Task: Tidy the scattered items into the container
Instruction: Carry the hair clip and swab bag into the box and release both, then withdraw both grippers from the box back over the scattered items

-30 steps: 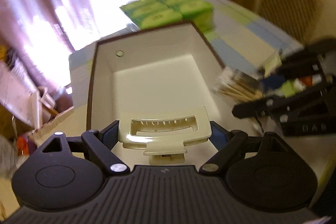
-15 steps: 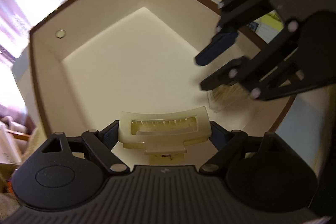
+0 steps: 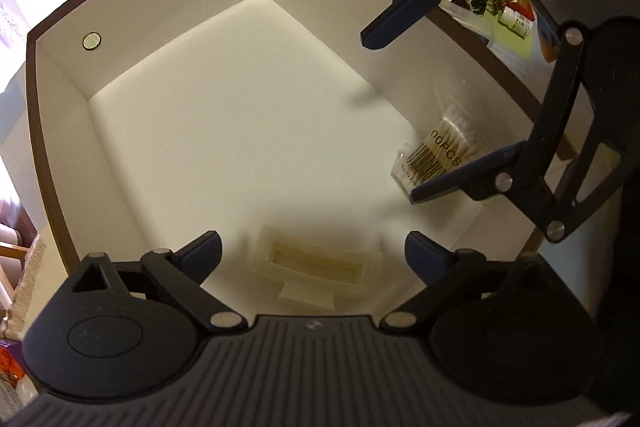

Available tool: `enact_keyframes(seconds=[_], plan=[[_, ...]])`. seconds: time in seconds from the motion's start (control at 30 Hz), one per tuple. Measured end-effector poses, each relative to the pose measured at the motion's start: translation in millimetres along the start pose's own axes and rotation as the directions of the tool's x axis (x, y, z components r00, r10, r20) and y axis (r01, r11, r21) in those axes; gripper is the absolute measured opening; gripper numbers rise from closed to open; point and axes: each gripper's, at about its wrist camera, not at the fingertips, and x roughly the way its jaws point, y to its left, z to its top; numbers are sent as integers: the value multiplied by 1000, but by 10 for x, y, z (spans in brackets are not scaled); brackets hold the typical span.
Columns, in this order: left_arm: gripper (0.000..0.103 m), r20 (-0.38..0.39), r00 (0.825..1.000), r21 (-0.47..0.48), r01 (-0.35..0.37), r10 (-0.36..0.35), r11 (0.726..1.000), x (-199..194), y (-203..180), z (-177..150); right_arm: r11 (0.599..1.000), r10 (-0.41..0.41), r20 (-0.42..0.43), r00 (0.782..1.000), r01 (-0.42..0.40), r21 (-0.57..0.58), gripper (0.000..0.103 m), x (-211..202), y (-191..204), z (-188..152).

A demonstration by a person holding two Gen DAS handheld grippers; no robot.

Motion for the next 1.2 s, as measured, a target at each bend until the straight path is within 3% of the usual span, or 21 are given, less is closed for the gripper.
enact_keyframes(seconds=[0.5,1.2], plan=[[99,26,999,-31,-30,31,999,-273,-213,57,999,-1,5,1000,1,-35,92,-334,141,-76],[99,54,983,-101,-171,177,980,-806,-736,-86,1000,-3,73,997,5,-17,92,-845,312,-286]])
